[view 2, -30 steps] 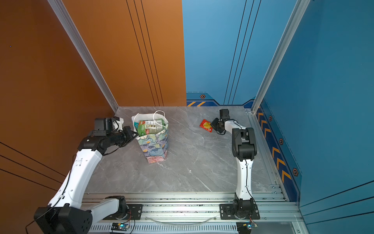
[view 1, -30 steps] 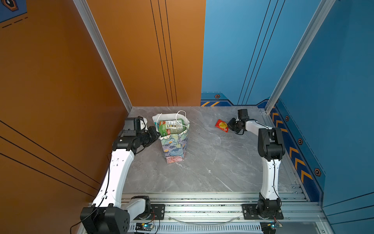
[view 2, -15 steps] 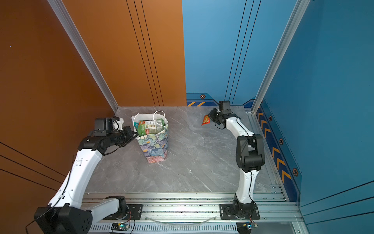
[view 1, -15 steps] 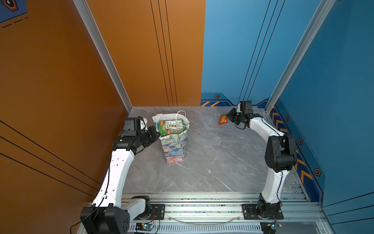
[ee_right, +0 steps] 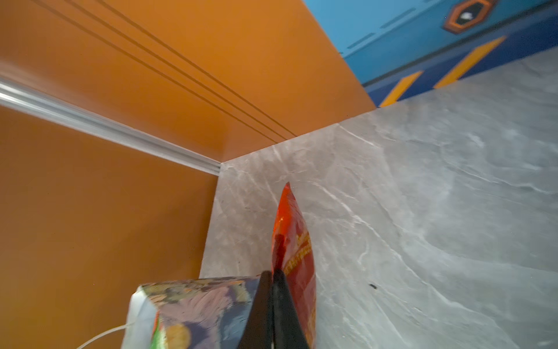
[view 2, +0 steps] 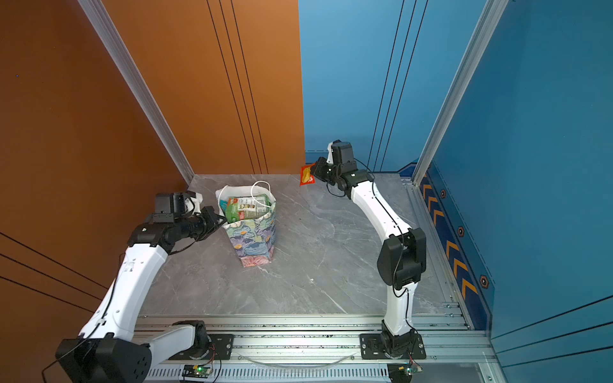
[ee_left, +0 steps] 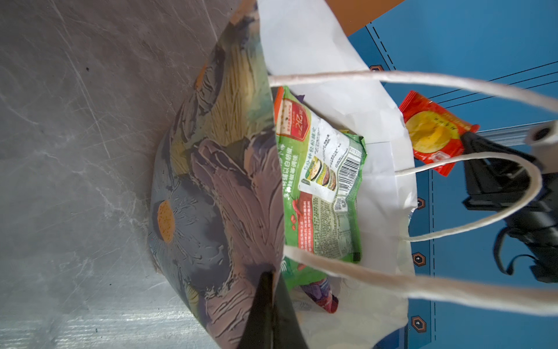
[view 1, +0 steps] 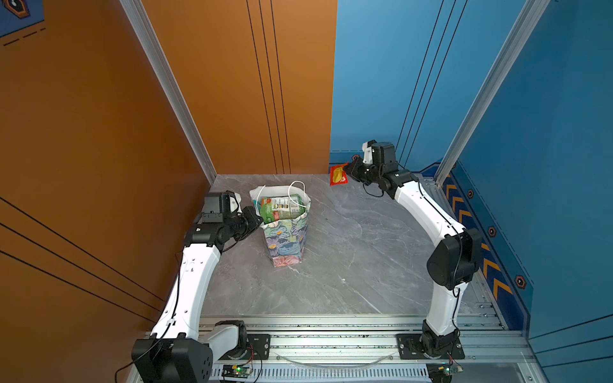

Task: Place the snacks into the paper bag
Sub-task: Place the snack in the paper bag.

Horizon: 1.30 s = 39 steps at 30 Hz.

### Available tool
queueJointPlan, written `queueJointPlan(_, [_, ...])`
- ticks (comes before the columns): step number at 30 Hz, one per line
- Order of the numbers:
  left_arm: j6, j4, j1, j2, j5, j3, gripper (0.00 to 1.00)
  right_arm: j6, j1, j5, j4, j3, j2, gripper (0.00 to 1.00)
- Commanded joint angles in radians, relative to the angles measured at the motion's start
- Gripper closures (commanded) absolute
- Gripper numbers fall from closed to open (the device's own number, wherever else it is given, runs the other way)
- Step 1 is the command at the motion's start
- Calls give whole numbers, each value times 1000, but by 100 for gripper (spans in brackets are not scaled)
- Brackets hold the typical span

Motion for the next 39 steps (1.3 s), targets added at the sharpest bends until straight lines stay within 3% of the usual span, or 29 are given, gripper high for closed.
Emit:
queueJointPlan(1, [-3, -15, 3, 8, 19, 10, 100, -56, 53, 15, -58, 116, -16, 100])
queueJointPlan(16, [-1, -15, -3, 5, 20, 12, 100, -37, 231, -16, -112, 558, 197, 100])
queueJointPlan(25, [0, -15, -5, 8, 20, 13, 100, -81, 308, -50, -189, 553, 179, 100])
queueJointPlan(39, [-2, -11, -11, 10, 18, 14, 100, -91, 406, -68, -211, 375, 103, 100])
